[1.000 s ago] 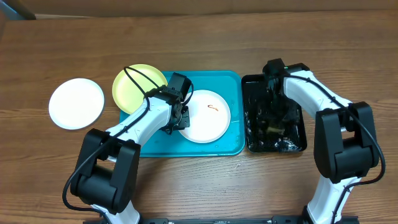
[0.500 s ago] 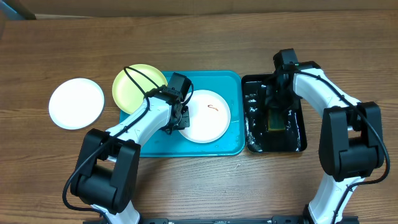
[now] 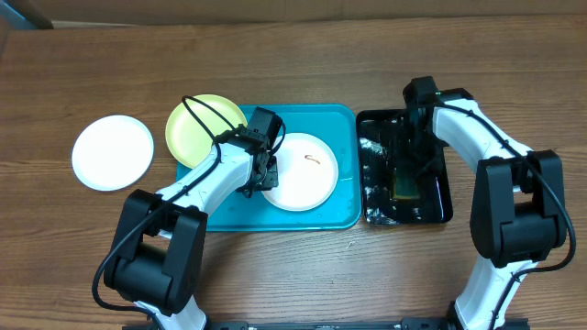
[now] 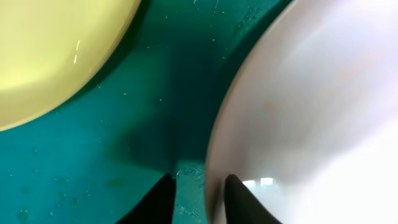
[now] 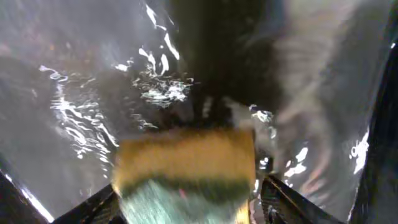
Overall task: Clean dirty plates on tray and stack at the side
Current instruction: 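Grasp the sponge with the right gripper and lift it from black tray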
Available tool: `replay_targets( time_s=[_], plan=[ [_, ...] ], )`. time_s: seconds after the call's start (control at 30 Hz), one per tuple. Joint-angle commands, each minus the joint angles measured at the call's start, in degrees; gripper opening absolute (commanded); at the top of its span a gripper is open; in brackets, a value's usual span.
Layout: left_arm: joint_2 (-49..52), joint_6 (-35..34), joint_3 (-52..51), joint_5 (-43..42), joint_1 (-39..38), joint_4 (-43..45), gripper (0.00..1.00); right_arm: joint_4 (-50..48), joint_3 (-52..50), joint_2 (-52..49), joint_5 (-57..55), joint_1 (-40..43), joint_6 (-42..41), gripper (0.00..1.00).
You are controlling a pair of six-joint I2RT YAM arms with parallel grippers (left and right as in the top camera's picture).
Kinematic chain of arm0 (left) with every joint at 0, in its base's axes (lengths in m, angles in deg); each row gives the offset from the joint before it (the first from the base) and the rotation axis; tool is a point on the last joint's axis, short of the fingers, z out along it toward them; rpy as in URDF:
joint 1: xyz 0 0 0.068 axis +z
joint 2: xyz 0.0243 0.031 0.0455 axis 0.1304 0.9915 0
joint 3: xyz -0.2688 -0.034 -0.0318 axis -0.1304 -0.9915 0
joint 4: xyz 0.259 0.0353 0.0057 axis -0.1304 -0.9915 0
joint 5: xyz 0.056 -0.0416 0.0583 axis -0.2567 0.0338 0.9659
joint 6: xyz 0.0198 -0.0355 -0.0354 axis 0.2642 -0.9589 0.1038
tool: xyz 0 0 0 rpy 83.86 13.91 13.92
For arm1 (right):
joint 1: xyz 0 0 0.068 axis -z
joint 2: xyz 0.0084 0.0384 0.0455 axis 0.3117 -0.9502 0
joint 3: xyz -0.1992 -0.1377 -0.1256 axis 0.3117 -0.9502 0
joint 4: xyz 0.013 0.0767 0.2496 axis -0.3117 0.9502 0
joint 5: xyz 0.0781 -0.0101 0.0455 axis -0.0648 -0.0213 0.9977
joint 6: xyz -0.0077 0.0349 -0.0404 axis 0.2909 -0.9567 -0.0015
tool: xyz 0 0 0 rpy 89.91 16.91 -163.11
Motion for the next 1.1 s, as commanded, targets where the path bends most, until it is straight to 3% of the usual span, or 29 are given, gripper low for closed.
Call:
replay_targets(
  time_s=[0.0, 0.03, 0.07, 0.23, 0.27, 0.33, 0.4, 0.47, 0.53, 0.67, 0.73, 0.9, 0.97, 1.07],
  plan=[
    [0.63, 0.74, -0.31, 1.57, 0.26, 0.50, 0.25, 1.84, 1.55, 1.27, 0.17, -0.31, 0.00, 0.58],
    [0.63, 0.74, -0.31, 1.57, 0.26, 0.63, 0.25, 2.25, 1.53, 1.25, 0.15, -0.31, -0.13, 0.53],
    [0.63, 0.74, -0.31, 1.60, 0.26, 1.09, 0.25, 2.78, 1.51, 1.25, 0.17, -0.31, -0.13, 0.43],
    [0.63, 0.85, -0.31, 1.60, 0.26, 2.62, 0.25, 4.55, 1.51, 1.25, 3.69, -0.31, -0.09, 0.43],
    [0.63, 1.27, -0.31, 1.55, 0.26, 2.84, 0.23, 4.81, 1.51, 1.25, 4.37, -0.31, -0.11, 0.37],
    [0.63, 2.23, -0.31, 1.57, 0.26, 3.10, 0.18, 5.31, 1.51, 1.25, 5.57, -0.31, -0.15, 0.16],
    [0.63, 3.45, -0.31, 1.57, 0.26, 3.23, 0.12, 5.79, 1.51, 1.25, 6.58, -0.31, -0.81, 0.08],
    [0.63, 4.83, -0.31, 1.57, 0.26, 3.52, 0.11, 6.32, 1.51, 1.25, 6.75, -0.33, -3.08, 0.08],
    [0.63, 5.53, -0.31, 1.55, 0.26, 3.98, 0.15, 6.62, 1.51, 1.25, 6.75, -0.44, -3.87, 0.16],
    [0.63, 5.51, -0.31, 1.53, 0.26, 4.90, 0.28, 6.34, 1.51, 1.25, 6.69, -0.57, -3.98, 0.58],
    [0.63, 5.51, -0.31, 0.87, 0.26, 4.70, 0.29, 5.95, 1.51, 1.25, 6.54, -0.57, -3.96, 0.70],
    [0.63, 5.51, -0.63, -4.33, 0.26, 3.34, 0.25, 5.99, 1.51, 1.25, 6.56, -0.59, -3.98, 0.64],
    [0.63, 5.51, -1.18, -4.46, 0.26, 3.41, 0.24, 5.81, 1.51, 1.25, 6.58, -0.61, -3.98, 0.45],
    [0.63, 5.51, -2.69, -4.46, 0.26, 4.76, 0.24, 5.51, 1.51, 1.25, 6.60, -0.61, -3.98, 0.25]
  ],
)
